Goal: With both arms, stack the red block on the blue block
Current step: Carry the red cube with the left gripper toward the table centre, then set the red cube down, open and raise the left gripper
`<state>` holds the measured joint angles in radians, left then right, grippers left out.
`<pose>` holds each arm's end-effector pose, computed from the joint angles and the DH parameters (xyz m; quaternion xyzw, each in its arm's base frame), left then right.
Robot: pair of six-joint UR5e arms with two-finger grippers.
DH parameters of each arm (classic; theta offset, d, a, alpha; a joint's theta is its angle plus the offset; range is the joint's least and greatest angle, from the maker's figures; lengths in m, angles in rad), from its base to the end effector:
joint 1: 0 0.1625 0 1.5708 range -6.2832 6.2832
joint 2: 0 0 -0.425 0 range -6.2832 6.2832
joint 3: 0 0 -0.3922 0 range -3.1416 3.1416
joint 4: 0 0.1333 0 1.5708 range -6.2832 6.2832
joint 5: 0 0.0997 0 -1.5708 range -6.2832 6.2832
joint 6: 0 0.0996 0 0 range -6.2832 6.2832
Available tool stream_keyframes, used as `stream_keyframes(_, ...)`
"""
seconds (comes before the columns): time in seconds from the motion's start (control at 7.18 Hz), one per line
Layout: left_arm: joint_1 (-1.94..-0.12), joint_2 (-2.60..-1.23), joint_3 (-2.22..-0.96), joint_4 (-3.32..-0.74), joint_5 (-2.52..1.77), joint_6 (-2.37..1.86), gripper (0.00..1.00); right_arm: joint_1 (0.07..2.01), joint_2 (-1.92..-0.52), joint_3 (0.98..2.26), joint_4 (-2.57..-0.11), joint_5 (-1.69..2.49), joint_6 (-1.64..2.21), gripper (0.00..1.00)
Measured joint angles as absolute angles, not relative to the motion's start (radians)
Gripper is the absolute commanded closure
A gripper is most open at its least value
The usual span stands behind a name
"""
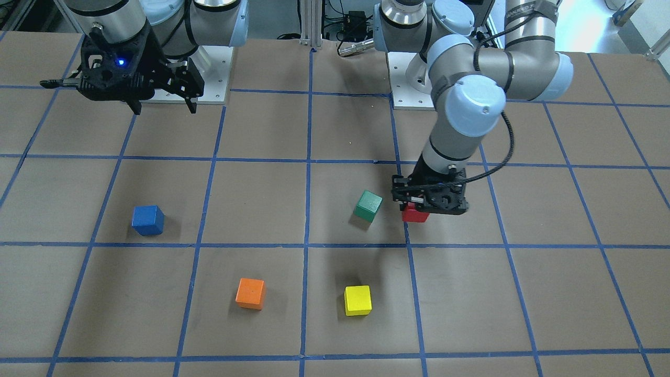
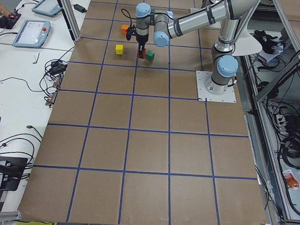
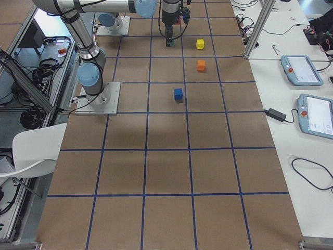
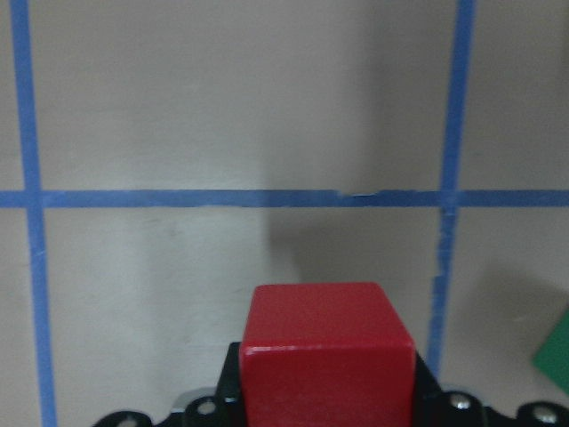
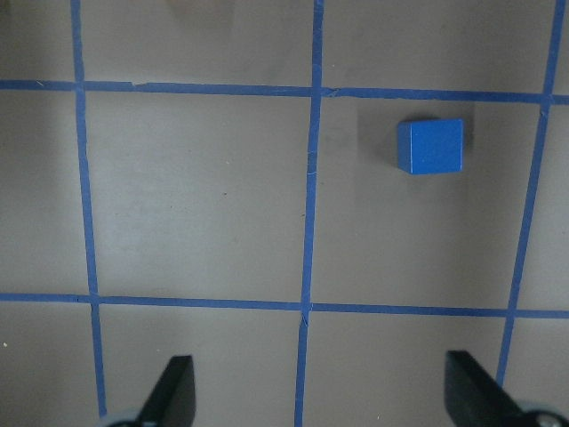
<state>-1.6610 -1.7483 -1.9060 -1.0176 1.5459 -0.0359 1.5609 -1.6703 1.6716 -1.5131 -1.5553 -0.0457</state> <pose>-0.1821 -0.5061 0.2930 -0.0274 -0.9993 0.0194 0.0137 0.1304 -0.4449 0.4796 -0.0177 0.9994 0.0293 0.0086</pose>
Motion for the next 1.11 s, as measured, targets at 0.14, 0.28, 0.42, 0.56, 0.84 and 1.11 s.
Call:
stream_keyframes(0.14, -1.745, -1.771, -1.877, -1.009, 1.538, -0.141, 1.00, 1.547, -1.671, 1.671, -1.510, -1.557, -0.046, 0.00)
stream_keyframes(0.28, -1.812, -1.802, -1.848, -0.998, 1.529, -0.222, 1.00, 1.531, -1.674, 1.667, -1.505, -1.560, -0.048, 0.00)
stream_keyframes(0.42, -1.865, -1.844, -1.817, -0.988, 1.521, -0.269, 1.00, 1.522, -1.675, 1.658, -1.498, -1.565, -0.050, 0.00)
stream_keyframes(0.56, -1.896, -1.887, -1.790, -0.980, 1.517, -0.287, 1.00, 1.518, -1.674, 1.652, -1.492, -1.568, -0.051, 0.00)
stream_keyframes(0.84, -1.922, -1.968, -1.747, -0.956, 1.514, -0.315, 1.00, 1.513, -1.674, 1.650, -1.483, -1.570, -0.053, 0.00)
stream_keyframes(1.11, -1.950, -2.042, -1.719, -0.898, 1.515, -0.345, 0.12, 1.514, -1.676, 1.652, -1.463, -1.571, -0.052, 0.00)
